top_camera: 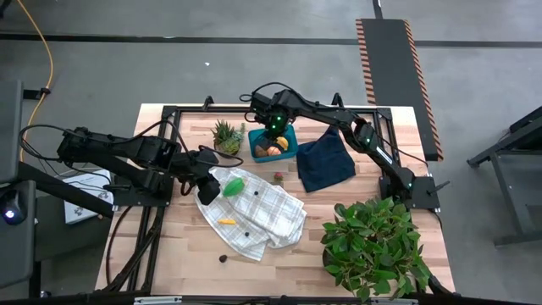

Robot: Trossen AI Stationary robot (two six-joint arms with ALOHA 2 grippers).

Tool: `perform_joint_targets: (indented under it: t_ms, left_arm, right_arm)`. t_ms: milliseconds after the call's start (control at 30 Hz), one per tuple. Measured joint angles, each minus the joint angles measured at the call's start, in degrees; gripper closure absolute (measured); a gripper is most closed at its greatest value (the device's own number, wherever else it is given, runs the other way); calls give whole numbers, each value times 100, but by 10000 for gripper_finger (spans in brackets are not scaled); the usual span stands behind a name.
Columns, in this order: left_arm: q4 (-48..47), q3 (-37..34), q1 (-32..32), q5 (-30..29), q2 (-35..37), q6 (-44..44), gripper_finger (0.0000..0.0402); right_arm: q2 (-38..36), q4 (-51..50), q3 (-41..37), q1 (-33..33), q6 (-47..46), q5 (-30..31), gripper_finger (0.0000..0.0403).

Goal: Pick and placing Produce into tupperware
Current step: Put the green corn into the blue bin

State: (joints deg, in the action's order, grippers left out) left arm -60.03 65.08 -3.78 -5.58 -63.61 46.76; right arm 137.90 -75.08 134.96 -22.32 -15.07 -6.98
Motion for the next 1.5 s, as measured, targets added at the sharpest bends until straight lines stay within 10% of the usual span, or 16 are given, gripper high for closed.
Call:
perform_joint_targets:
  t_ms: [1500]
  left_arm:
    - [-11, -2, 1, 2, 2, -328, 355]
  right_arm:
    - [-2234, -194, -13, 1549, -646, 1907, 273]
